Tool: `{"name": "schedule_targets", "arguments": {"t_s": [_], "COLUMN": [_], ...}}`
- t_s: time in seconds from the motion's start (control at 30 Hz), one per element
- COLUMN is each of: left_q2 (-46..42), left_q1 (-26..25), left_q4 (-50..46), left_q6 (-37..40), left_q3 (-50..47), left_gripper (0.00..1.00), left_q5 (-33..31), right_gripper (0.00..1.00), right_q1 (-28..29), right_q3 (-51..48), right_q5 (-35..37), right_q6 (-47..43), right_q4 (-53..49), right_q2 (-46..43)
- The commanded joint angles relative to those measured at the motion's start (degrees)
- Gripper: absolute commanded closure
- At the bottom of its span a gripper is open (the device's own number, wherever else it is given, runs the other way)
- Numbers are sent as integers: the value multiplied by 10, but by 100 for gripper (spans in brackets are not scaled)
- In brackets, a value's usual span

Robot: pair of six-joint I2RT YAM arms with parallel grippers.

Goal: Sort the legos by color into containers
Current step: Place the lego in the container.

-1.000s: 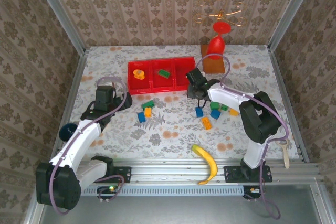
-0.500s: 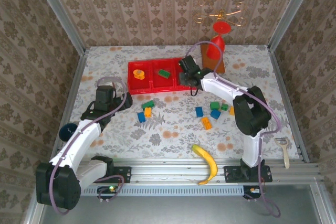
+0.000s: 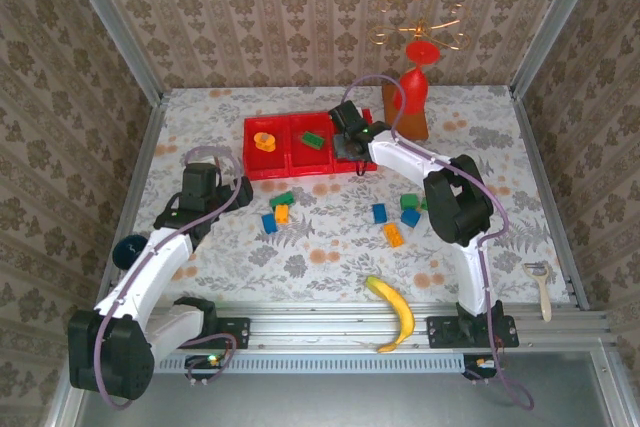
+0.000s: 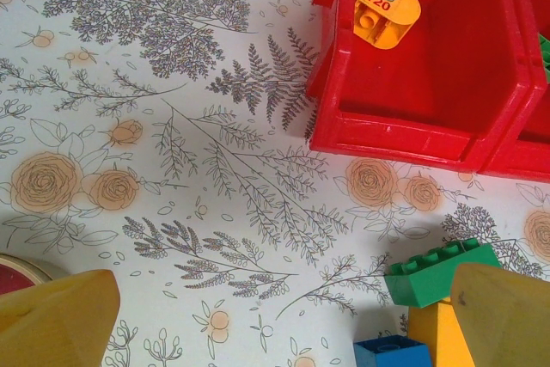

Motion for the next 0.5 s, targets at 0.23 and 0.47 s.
{"name": "schedule_targets", "arguments": {"t_s": [0.23, 0.47], "left_q2": [1, 5], "left_q1": [4, 2], "left_q4": [9, 15], "left_q6": [-13, -18], "left_q3": [1, 2], "left_gripper": [0, 0], "left_q5": [24, 43], "right_gripper": [36, 30], "right_q1": [4, 14], "right_q3": [-10, -53], "right_q5": [13, 10], "right_q6": [-2, 11], "right_q4": [-17, -15], "right_q2": [-27, -78]}}
